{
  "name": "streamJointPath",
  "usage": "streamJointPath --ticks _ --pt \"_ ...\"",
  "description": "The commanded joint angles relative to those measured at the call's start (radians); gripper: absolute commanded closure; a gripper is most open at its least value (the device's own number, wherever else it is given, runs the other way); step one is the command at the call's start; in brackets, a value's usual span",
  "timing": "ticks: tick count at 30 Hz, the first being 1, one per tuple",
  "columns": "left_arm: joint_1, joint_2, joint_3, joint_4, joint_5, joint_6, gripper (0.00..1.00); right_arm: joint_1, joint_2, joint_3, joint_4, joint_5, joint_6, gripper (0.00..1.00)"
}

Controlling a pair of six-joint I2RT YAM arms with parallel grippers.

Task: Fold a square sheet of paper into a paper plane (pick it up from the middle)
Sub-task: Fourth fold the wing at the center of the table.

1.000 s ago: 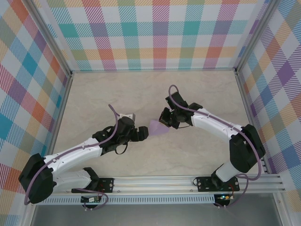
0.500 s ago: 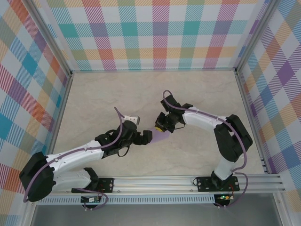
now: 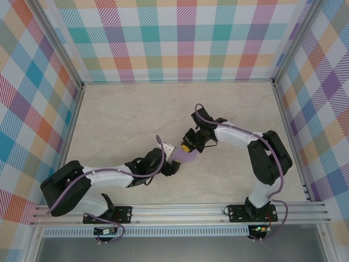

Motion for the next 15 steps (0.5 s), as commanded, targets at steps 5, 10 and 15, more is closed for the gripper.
streamJointPath --ticks 5,10,15 --pt "-0.007 0.069 -0.018 0.164 -0.015 0.168 0.38 -0.017 0.025 0.012 -0.038 -0.090 0.024 0.90" --pt "-0.008 0.086 -0.016 0.169 -0.013 0.187 0.48 -0.023 0.024 0.012 -0.050 -0.106 0.024 0.86" --pt "-0.008 0.091 -0.027 0.184 -0.009 0.189 0.62 -0.023 0.023 0.007 -0.038 -0.121 0.017 0.70"
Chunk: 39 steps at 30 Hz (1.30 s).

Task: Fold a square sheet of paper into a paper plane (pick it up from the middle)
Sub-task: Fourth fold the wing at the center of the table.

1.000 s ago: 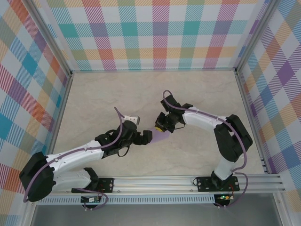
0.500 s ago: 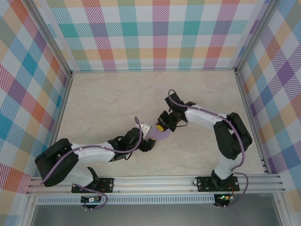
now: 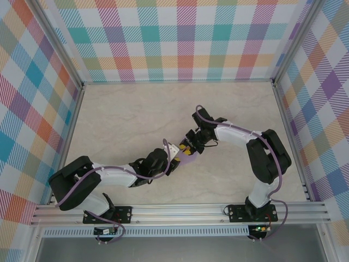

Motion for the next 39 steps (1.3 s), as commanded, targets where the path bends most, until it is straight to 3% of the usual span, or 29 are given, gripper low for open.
streamJointPath --ticks 1,3,6,10,15,23,32,39 --pt "-0.007 0.013 -0.017 0.038 -0.007 0.021 0.66 -0.004 0.007 0.006 -0.015 -0.032 -0.005 0.66" --pt "-0.007 0.014 -0.019 0.040 -0.003 0.021 0.73 -0.006 0.006 0.006 -0.020 -0.027 -0.015 0.64" --pt "-0.008 0.016 -0.021 0.045 0.003 0.025 0.74 -0.006 0.008 0.004 -0.025 -0.032 -0.027 0.64" --pt "-0.007 0.017 -0.021 0.045 0.011 0.030 0.75 -0.005 0.017 0.007 -0.028 -0.041 -0.038 0.72" --pt "-0.007 0.029 -0.022 0.058 0.027 0.024 0.69 -0.005 0.021 0.013 -0.023 -0.051 -0.038 0.85" --pt "-0.008 0.083 -0.014 0.091 0.028 0.023 0.66 -0.013 0.010 0.013 -0.026 -0.066 -0.030 0.86" --pt "-0.006 0.085 -0.002 0.075 0.073 0.005 0.84 -0.024 0.015 0.009 -0.049 -0.038 -0.082 0.65" --pt "-0.006 0.092 0.007 0.056 0.150 -0.061 0.89 -0.043 -0.006 -0.001 -0.071 -0.021 -0.221 0.50"
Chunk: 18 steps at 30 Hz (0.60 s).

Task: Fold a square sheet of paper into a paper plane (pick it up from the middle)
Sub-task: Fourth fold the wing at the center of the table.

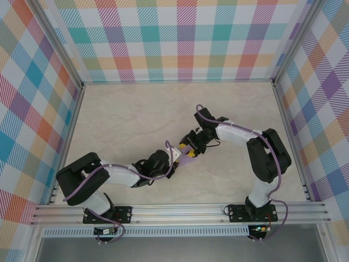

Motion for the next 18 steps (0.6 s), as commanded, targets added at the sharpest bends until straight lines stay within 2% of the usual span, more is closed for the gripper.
streamJointPath --ticks 1,4,10,14,18 --pt "-0.006 0.008 0.020 -0.006 0.064 -0.057 0.89 -0.019 -0.024 -0.010 -0.032 0.014 -0.108 0.47" --pt "-0.005 0.002 0.028 -0.021 0.097 -0.100 0.89 -0.040 -0.068 -0.044 -0.004 0.015 -0.160 0.41" --pt "-0.004 -0.006 0.058 -0.090 0.128 -0.229 0.90 -0.062 -0.189 -0.103 0.015 0.112 -0.261 0.32" --pt "-0.003 0.003 0.071 -0.121 0.134 -0.337 0.90 -0.062 -0.241 -0.154 0.059 0.132 -0.312 0.30" --pt "0.003 0.006 0.076 -0.130 0.157 -0.413 0.90 -0.060 -0.253 -0.206 0.121 0.098 -0.337 0.30"
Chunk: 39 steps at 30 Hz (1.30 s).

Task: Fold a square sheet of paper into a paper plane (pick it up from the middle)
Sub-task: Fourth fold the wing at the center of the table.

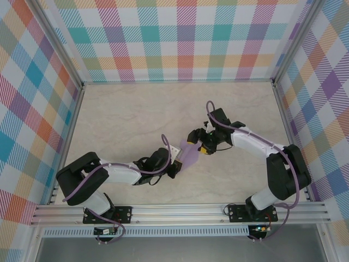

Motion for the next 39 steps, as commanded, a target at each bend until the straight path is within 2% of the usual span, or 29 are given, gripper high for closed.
streamJointPath --ticks 1,8,13,22,33,39 --pt "0.006 0.005 0.021 -0.035 0.036 -0.114 0.91 0.002 -0.009 -0.052 0.065 -0.018 -0.062 0.30" --pt "0.015 0.018 0.041 -0.064 0.065 -0.217 0.91 0.017 0.000 -0.121 0.165 -0.051 -0.098 0.42" --pt "0.021 0.031 0.017 -0.025 0.070 -0.287 0.92 0.039 0.039 -0.133 0.212 -0.069 -0.114 0.47" --pt "0.024 0.020 -0.011 0.003 0.049 -0.353 0.91 0.057 0.112 -0.122 0.237 -0.070 -0.113 0.50" --pt "0.037 0.028 -0.017 0.016 0.075 -0.390 0.88 0.066 0.184 -0.097 0.259 -0.072 -0.111 0.52" --pt "0.045 0.039 -0.017 0.031 0.099 -0.410 0.83 0.068 0.211 -0.083 0.258 -0.068 -0.111 0.51"
